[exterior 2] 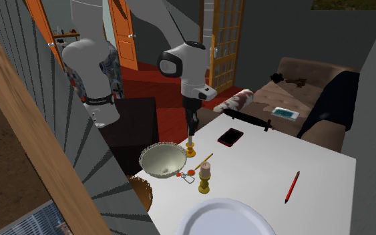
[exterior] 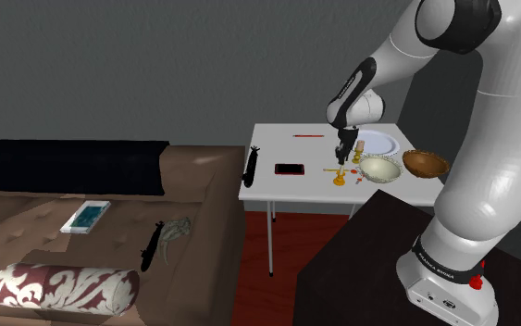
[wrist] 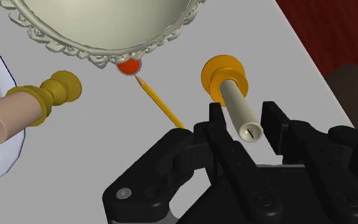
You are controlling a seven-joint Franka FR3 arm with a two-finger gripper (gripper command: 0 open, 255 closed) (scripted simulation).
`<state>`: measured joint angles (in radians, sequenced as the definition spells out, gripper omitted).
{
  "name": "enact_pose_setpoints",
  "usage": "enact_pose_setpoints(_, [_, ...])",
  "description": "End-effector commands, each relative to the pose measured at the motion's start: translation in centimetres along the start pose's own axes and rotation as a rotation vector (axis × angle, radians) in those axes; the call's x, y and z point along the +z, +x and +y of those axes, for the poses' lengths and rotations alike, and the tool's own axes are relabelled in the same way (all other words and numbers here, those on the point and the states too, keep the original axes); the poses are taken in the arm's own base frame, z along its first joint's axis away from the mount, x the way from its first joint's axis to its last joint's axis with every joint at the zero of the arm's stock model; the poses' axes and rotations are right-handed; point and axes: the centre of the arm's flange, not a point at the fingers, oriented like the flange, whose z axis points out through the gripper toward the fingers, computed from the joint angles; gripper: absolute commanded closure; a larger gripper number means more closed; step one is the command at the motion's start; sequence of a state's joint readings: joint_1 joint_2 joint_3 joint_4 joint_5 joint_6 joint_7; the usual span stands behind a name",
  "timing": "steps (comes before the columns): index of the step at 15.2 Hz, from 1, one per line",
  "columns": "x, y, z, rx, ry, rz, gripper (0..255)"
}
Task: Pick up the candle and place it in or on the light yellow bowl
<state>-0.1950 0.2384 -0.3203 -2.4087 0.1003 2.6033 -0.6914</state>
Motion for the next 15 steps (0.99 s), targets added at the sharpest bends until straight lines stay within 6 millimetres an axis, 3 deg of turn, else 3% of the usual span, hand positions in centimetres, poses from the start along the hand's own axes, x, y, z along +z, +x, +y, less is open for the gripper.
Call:
enact_pose_setpoints(1, [0.0, 0.0, 0.0, 0.0, 0.0, 0.0, 255])
enact_pose_setpoints(8, [0.0, 0.0, 0.0, 0.0, 0.0, 0.0, 255])
enact_pose_setpoints(15, [-3.7, -0.1, 0.0, 0.0, 0.0, 0.0, 255])
